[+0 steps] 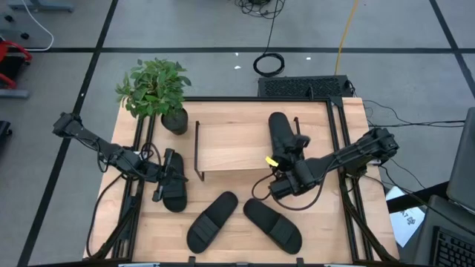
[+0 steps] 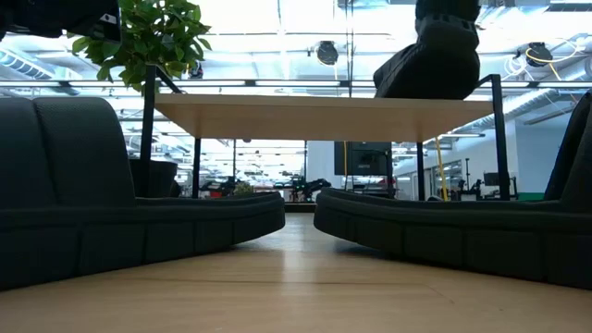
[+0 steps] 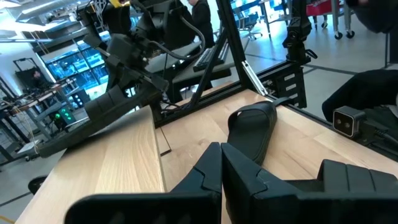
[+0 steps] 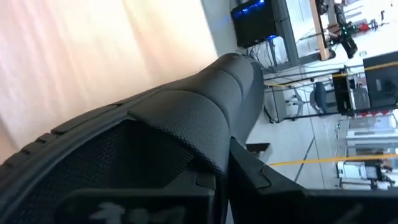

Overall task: Pick and place slides into the shelf
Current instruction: Put the black slipper on the shelf

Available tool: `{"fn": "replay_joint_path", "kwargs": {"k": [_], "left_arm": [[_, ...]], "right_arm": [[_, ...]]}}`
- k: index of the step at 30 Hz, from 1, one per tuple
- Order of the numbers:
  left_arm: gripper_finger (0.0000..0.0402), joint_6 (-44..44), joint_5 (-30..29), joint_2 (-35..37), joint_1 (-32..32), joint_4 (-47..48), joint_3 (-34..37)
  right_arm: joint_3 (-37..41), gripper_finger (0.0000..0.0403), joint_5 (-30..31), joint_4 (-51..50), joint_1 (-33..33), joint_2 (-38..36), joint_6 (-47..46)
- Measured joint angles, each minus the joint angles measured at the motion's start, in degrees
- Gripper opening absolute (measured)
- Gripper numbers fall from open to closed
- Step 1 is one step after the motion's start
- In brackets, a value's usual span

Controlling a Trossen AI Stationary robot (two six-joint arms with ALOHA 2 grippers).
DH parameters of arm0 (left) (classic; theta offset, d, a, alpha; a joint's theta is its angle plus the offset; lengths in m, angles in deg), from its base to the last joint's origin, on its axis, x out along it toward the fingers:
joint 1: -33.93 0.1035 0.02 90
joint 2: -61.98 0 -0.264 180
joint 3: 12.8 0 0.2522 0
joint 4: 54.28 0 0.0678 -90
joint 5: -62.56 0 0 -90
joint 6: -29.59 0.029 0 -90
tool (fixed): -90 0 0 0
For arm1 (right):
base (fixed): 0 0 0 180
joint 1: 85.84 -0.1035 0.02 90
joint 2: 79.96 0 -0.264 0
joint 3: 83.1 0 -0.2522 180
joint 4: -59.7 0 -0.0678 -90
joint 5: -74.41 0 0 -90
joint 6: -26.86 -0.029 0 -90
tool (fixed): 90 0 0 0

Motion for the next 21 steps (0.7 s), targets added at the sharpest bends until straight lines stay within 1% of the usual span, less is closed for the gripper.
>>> {"fn": "replay_joint_path", "kwargs": {"k": [7, 16, 21], "left_arm": [[0.0008, 0.0, 0.0, 0.0, 0.0, 0.0, 0.0], [0.0008, 0.0, 0.0, 0.0, 0.0, 0.0, 0.0], [0.0008, 0.0, 0.0, 0.0, 0.0, 0.1, 0.0]], "right_arm": [[3.7, 0.0007, -2.4, 6.6, 0.0, 0.0, 5.3], [4.8, 0.0008, -2.5, 11.5, 0.1, 0.0, 4.4], [4.8, 0.0015, -5.9, 13.5, 0.4, -0.1, 3.8]]}}
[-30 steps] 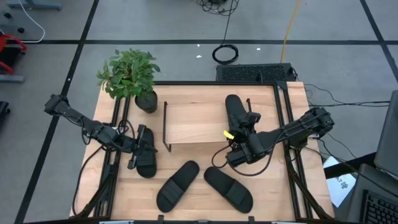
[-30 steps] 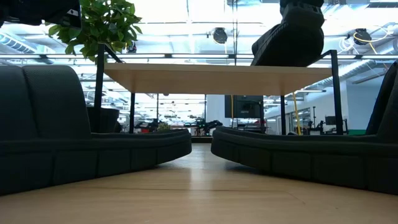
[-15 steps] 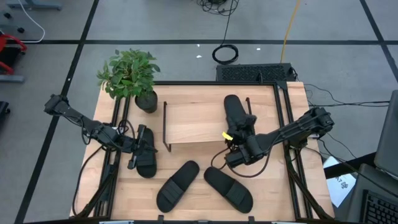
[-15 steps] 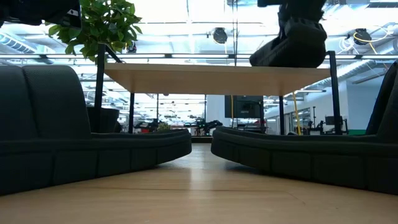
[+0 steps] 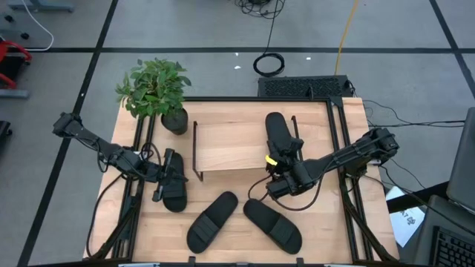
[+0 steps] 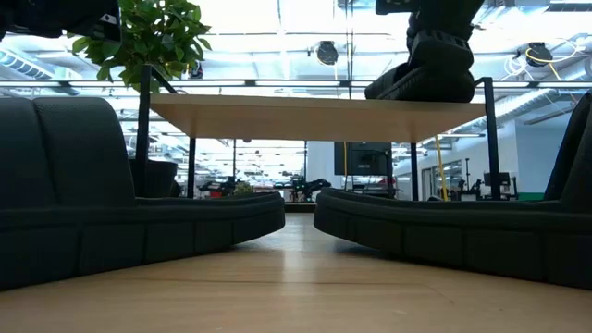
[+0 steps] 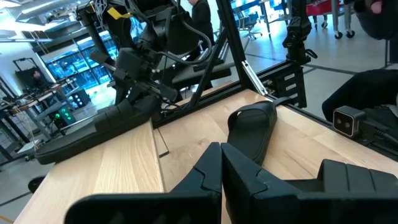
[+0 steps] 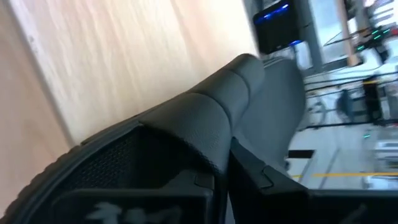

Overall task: Pick and place slides into the shelf
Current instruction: Put the black slipper on the shelf

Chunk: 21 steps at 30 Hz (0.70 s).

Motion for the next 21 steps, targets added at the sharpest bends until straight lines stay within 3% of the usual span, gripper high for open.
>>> {"fn": "replay_joint_path", "kwargs": {"k": [21], "left_arm": [[0.0008, 0.0, 0.0, 0.0, 0.0, 0.1, 0.0]], "right_arm": [[0.0, 0.0159, -2.7, 1.1, -0.2, -0.4, -0.4]]}}
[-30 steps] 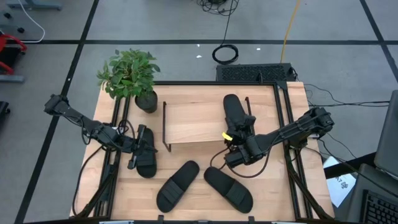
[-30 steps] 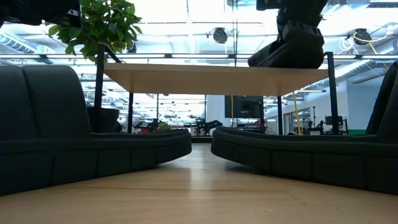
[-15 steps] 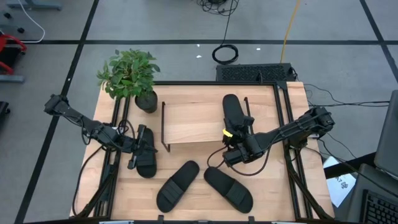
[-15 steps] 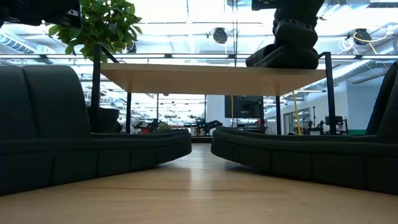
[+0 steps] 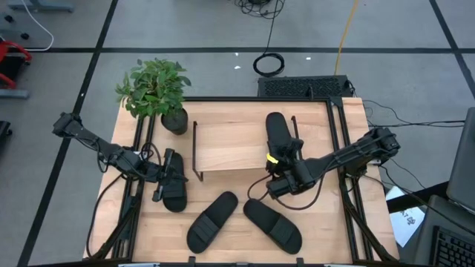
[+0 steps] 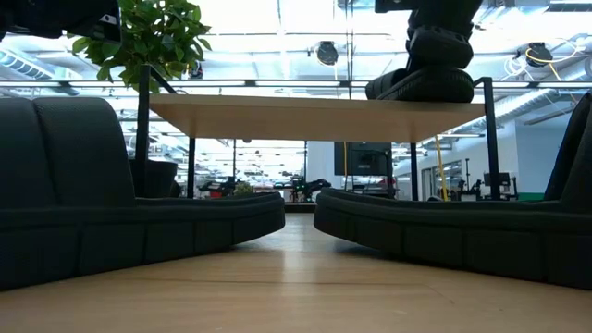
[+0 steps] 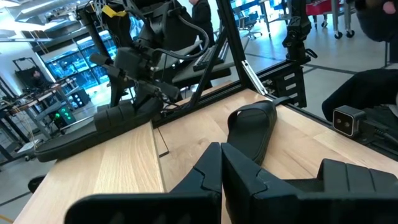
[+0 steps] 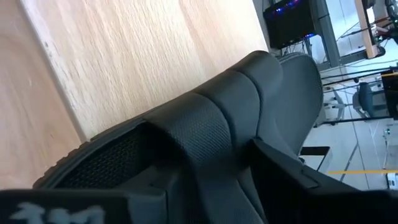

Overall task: Pick and place slides into the shelf
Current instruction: Put the black slipper on the shelf

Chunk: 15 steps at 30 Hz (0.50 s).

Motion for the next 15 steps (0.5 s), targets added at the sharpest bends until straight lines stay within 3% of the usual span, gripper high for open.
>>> {"fn": "replay_joint_path", "kwargs": {"k": [15], "left_arm": [[0.0008, 0.0, 0.0, 0.0, 0.0, 0.0, 0.0]], "right_arm": [[0.1, 0.0172, -1.9, 4.9, -4.1, -7.7, 4.2]]}}
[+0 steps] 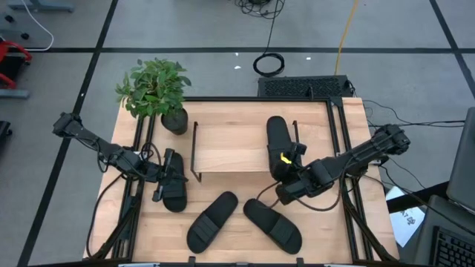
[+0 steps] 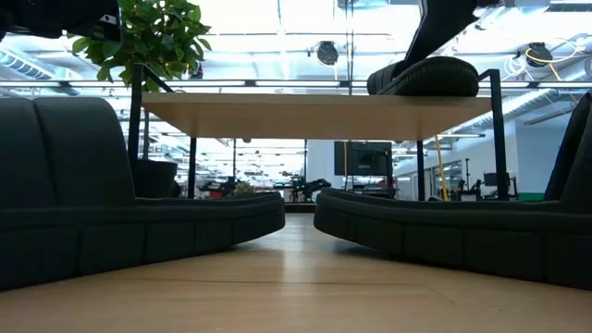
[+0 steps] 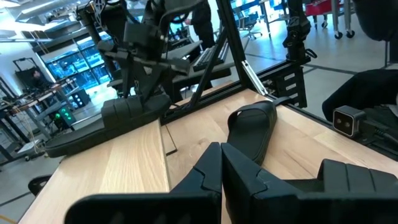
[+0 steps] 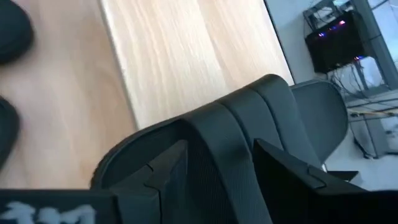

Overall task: Pick and place slides into the shelf
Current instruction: Put the black slipper on the shelf

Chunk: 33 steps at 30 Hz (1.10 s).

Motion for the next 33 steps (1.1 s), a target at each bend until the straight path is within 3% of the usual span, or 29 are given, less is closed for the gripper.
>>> {"fn": "replay_joint_path", "kwargs": {"k": [8, 18, 24, 27, 29, 31, 33], "left_arm": [[0.0008, 0.0, 0.0, 0.0, 0.0, 0.0, 0.0], [0.0008, 0.1, 0.0, 0.0, 0.0, 0.1, 0.0], [0.0008, 0.4, 0.0, 0.0, 0.0, 0.1, 0.0], [0.0008, 0.4, 0.0, 0.0, 0.0, 0.1, 0.0], [0.0008, 0.3, 0.0, 0.0, 0.0, 0.1, 0.0], [0.0008, 0.3, 0.0, 0.0, 0.0, 0.1, 0.0], [0.0008, 0.0, 0.0, 0.0, 0.0, 0.1, 0.0]], "right_arm": [[0.0, 0.0171, -0.3, 1.4, -0.4, -1.7, 0.9], [0.0, 0.0167, -3.1, 11.5, -3.2, -6.6, 11.7], [0.0, 0.0104, -1.4, 14.9, -7.5, -13.7, 23.2], [1.4, 0.0041, -9.7, 23.1, -9.0, -18.1, 33.1], [3.9, 0.0011, -22.2, 30.0, -9.0, -21.1, 40.7], [7.4, 0.001, -36.4, 36.7, -9.0, -23.9, 47.5], [11.8, 0.0007, -46.5, 43.0, -8.9, -26.0, 50.8]]}}
